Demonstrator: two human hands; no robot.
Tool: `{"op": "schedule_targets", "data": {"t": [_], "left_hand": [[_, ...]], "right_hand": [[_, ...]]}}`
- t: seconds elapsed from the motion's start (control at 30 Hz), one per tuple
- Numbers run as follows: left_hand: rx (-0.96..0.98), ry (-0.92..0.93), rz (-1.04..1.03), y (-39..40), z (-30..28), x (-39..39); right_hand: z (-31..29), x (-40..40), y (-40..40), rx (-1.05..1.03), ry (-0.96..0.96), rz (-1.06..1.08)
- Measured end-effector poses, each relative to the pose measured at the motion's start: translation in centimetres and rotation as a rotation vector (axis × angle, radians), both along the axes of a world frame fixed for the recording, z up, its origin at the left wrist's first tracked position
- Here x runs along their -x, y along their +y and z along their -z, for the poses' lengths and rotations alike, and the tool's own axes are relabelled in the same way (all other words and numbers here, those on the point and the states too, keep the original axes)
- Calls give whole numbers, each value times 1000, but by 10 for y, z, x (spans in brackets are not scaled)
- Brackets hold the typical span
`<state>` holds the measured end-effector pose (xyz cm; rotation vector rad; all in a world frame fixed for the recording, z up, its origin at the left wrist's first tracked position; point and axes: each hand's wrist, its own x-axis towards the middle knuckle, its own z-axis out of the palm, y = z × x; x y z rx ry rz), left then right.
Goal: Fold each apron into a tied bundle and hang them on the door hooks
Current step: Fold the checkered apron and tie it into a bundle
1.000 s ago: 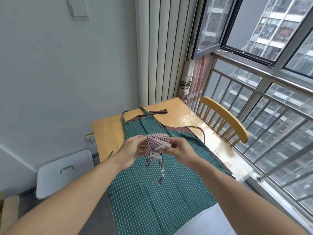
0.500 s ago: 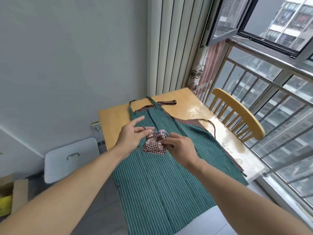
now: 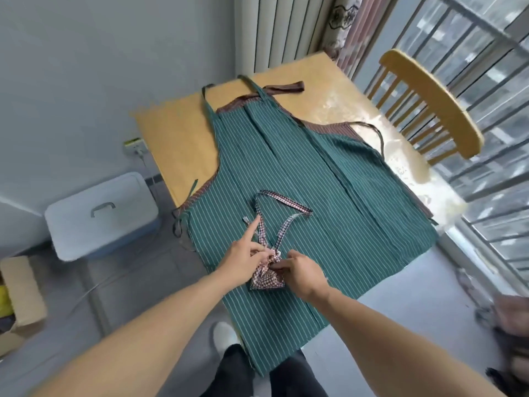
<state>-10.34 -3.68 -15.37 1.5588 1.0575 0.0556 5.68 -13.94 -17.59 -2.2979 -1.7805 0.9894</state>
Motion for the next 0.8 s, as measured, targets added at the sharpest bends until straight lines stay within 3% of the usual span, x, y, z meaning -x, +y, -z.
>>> {"op": "schedule_targets", "data": {"t": [0.17,0.37,0.5,0.63,0.73,0.8], "left_hand": [[-66,56,71,-14,13,-7],[-39,113,177,-22,21,-9],[-17,128,162,-26,25,-14],[-80,138,105,-32,28,-16],[-62,118,66,-34,28,-17],[-52,123,50,-33,30,-17]], "right_hand": [[-13,2,-14,-3,71,27],[-34,-3,-30,-60,117,228],[-38,-5,-23,-107,132,151],[-36,-3,-9,-117,269,93],[-34,-9,-1,-206,356,231],[-26,-17,3,-210,276,253]]}}
